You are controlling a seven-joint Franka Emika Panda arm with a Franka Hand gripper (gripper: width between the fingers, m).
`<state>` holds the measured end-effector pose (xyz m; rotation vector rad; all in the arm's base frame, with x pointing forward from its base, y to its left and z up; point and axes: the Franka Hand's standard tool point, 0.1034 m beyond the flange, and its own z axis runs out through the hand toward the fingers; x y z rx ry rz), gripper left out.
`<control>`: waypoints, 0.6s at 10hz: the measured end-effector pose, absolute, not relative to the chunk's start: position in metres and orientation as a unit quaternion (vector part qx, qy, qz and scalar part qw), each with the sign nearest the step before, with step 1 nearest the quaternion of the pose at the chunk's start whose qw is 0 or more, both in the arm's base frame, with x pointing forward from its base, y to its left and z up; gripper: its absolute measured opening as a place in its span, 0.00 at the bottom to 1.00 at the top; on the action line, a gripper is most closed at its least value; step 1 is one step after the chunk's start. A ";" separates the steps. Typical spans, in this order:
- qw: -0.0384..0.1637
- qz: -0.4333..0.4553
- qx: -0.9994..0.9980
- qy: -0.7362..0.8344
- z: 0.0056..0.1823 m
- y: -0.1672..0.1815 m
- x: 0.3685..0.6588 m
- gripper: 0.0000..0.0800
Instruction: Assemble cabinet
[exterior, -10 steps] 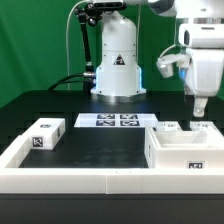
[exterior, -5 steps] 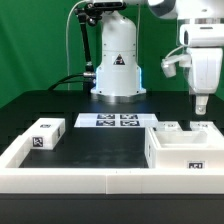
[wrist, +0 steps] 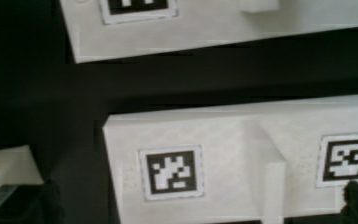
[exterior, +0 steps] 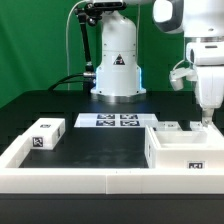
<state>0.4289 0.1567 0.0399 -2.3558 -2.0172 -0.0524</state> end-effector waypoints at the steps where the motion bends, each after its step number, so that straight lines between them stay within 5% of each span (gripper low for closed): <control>1: 0.022 -0.021 -0.759 -0.650 0.035 0.158 0.428 1.00; 6: 0.033 -0.016 -0.758 -0.651 0.017 0.164 0.418 1.00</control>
Offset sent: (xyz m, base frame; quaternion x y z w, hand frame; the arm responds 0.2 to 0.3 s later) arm -0.0004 0.0082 -0.0074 -0.0075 0.0067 0.0057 0.9999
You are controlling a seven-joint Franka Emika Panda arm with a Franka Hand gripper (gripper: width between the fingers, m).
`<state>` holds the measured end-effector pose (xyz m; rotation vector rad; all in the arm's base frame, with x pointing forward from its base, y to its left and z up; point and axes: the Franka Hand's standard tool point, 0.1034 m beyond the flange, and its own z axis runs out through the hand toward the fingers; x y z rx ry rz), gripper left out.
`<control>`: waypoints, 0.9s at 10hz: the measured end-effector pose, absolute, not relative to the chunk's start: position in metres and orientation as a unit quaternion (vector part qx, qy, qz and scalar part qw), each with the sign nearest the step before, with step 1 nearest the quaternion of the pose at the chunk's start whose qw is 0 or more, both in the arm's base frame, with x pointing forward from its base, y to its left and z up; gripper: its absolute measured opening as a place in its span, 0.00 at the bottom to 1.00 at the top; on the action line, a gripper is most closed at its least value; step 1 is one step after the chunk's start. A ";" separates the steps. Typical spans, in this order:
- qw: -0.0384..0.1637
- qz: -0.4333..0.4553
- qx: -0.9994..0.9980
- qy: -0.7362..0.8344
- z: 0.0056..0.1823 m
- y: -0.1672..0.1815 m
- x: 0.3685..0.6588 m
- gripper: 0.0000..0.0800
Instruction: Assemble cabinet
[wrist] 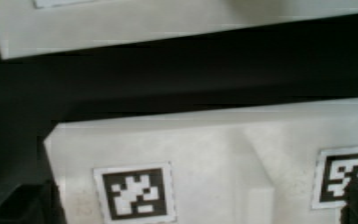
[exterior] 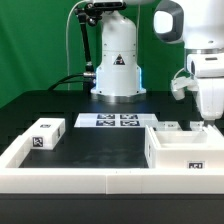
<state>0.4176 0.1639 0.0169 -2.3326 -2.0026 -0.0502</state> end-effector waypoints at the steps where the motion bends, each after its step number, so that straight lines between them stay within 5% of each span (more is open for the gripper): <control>1: 0.033 -0.016 -0.758 -0.651 0.017 0.164 0.418 1.00; 2: 0.033 -0.016 -0.759 -0.650 0.017 0.163 0.418 1.00; 3: 0.034 -0.015 -0.759 -0.650 0.016 0.163 0.417 0.86; 4: 0.034 -0.015 -0.759 -0.650 0.016 0.163 0.417 0.60; 7: 0.034 -0.015 -0.759 -0.650 0.016 0.162 0.417 0.08; 9: 0.034 -0.015 -0.759 -0.650 0.016 0.162 0.417 0.08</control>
Offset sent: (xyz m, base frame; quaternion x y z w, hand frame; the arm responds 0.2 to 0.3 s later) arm 0.0004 0.0023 -0.0001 -0.0029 0.0034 0.0052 1.0000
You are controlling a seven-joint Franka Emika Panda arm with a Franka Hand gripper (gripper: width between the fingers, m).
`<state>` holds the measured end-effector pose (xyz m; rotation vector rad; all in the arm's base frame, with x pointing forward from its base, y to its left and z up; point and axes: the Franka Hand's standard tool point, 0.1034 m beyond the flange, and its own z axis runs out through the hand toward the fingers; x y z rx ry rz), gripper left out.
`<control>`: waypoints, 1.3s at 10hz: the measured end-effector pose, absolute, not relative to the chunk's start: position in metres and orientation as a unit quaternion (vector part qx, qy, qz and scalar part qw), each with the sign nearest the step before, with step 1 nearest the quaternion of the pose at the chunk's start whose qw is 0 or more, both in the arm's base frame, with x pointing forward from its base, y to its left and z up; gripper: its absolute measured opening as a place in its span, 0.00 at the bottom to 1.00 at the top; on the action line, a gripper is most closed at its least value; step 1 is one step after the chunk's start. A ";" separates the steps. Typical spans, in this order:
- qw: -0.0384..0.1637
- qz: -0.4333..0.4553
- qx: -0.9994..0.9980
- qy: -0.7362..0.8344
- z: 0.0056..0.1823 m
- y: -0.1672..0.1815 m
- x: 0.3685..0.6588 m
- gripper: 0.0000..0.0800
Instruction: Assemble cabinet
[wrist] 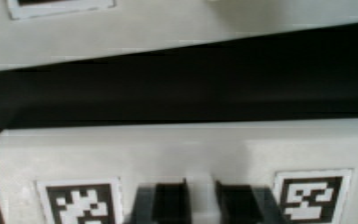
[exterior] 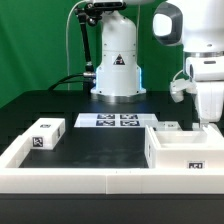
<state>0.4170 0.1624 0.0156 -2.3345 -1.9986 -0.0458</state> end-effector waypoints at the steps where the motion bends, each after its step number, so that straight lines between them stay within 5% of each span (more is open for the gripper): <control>1: 0.034 -0.015 -0.759 -0.650 0.016 0.162 0.417 0.08; 3: 0.033 -0.011 -0.759 -0.650 0.017 0.161 0.417 0.08; 8: 0.012 0.005 -0.760 -0.650 0.059 0.135 0.431 0.08; 13: 0.013 0.006 -0.759 -0.651 0.057 0.114 0.436 0.09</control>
Offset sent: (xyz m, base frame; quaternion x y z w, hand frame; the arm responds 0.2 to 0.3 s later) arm -0.0036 -0.0162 0.0263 0.0084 -0.0368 -0.0094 0.9992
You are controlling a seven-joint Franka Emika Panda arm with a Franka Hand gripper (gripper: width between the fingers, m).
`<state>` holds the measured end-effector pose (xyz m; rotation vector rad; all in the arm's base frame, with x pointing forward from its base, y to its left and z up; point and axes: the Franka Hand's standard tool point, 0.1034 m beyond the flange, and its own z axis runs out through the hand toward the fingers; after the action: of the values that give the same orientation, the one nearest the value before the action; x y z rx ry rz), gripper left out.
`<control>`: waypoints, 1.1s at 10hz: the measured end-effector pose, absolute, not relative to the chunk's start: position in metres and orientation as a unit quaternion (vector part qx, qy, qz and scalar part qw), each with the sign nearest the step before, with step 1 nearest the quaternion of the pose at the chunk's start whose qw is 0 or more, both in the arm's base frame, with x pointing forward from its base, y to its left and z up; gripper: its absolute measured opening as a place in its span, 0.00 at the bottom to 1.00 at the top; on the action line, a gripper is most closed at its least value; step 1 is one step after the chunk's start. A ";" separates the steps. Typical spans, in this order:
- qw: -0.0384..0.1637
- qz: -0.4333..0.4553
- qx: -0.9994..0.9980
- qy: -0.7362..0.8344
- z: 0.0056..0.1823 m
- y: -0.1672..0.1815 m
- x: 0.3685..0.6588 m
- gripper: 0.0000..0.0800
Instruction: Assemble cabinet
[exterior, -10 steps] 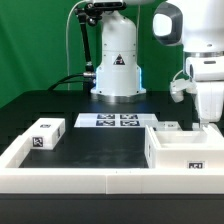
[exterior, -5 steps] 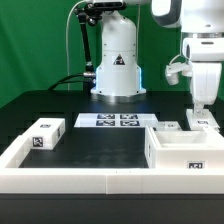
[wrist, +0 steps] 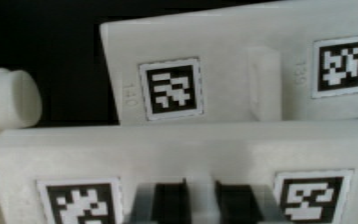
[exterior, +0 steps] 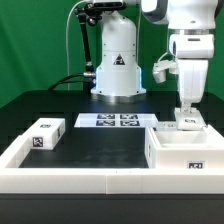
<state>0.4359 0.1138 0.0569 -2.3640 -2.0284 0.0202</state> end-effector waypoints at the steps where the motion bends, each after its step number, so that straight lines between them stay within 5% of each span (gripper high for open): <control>1: 0.013 0.006 -0.759 -0.651 0.057 0.113 0.437 0.09; 11: 0.008 0.001 -0.761 -0.648 0.064 0.109 0.452 0.09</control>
Offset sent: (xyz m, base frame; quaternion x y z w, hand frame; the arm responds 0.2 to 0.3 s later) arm 0.0101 -0.0023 0.0074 -0.0059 -0.0136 -0.0274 0.9995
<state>0.4520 0.1090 0.0644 -2.3800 -2.0262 0.0018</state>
